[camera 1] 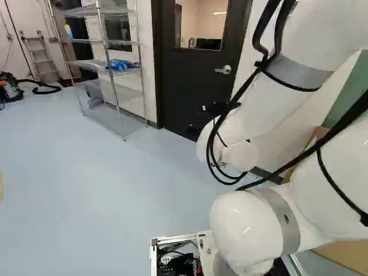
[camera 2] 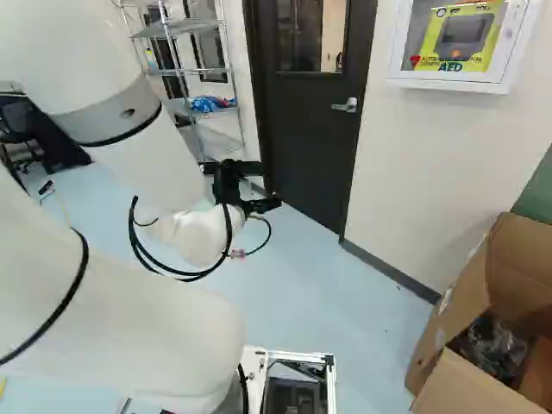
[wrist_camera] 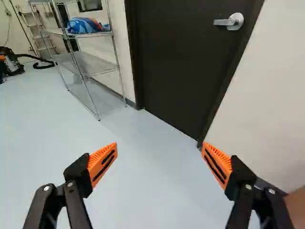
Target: Open the door and move inside
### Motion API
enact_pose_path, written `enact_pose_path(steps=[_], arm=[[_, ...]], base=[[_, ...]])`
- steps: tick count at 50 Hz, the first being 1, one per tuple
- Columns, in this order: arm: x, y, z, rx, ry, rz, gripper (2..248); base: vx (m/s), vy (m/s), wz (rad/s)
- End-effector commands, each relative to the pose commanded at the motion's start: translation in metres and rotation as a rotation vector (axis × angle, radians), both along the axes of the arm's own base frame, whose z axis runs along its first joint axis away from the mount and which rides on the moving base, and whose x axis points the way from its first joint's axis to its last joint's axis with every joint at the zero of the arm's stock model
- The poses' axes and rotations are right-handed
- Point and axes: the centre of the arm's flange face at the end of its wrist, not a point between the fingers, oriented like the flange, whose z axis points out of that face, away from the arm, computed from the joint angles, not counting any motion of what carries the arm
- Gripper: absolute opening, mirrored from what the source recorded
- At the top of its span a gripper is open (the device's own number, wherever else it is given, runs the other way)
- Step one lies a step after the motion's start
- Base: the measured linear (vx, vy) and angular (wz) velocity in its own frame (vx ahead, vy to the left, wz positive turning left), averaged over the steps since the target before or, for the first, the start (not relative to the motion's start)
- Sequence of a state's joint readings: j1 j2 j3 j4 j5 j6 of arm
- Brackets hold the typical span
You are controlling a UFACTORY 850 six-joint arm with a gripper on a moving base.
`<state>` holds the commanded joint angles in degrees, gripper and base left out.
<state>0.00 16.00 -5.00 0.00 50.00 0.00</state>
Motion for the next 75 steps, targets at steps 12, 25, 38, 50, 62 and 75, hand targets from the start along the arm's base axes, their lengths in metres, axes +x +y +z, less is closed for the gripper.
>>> enact_pose_path(steps=[12,25,38,50,62,75], arm=[[0.0,0.0,0.0,0.0,0.0,0.0,247],[0.0,0.0,0.0,0.0,0.0,0.0,247],[0.0,0.0,0.0,0.0,0.0,0.0,247],[0.0,0.0,0.0,0.0,0.0,0.0,247],[0.0,0.0,0.0,0.0,0.0,0.0,247],[0.0,0.0,0.0,0.0,0.0,0.0,247]], base=[[0.0,0.0,0.0],[0.012,0.001,-0.013],[0.05,0.022,-0.01],[0.075,0.038,0.0],[0.122,0.038,-0.015],[0.132,0.051,-0.017]])
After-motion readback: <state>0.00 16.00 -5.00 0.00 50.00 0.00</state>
